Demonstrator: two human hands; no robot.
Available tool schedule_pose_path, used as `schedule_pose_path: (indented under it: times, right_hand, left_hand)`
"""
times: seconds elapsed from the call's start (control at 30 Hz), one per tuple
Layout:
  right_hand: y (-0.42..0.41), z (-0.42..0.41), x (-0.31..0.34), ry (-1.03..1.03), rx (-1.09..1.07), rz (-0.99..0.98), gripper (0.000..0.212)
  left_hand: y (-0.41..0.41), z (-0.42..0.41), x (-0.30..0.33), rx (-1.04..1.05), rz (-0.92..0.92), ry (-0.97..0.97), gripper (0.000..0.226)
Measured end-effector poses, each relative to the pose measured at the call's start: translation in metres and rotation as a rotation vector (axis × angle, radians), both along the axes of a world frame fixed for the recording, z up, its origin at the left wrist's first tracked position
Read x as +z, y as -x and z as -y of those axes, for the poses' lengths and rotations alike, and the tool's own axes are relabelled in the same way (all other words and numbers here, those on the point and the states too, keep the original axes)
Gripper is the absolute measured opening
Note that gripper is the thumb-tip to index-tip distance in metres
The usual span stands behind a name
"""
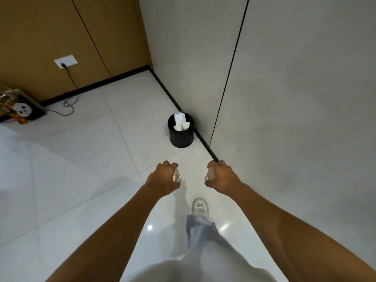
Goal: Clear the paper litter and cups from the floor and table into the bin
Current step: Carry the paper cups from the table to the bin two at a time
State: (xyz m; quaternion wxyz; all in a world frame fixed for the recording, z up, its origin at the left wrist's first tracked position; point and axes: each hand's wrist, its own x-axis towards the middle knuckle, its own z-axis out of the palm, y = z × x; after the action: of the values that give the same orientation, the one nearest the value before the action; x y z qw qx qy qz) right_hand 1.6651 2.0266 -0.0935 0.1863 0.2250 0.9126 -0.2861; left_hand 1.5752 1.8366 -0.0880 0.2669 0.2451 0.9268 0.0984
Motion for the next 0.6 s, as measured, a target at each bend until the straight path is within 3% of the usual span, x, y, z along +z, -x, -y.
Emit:
schedule_pose_path:
  times: [0.33, 0.6]
  right_hand:
    - [0.202, -0.093, 0.003, 0.004, 0.101, 0.029, 0.056]
    - [0.340, -0.124, -0.036, -0.003, 0.117, 0.070, 0.055]
  left_hand:
    - [0.173, -0.084, -0.001, 0.130, 0.021, -0.029, 0.063]
    - [0.306, -0.113, -0.038, 0.150, 0.089, 0.001, 0.064]
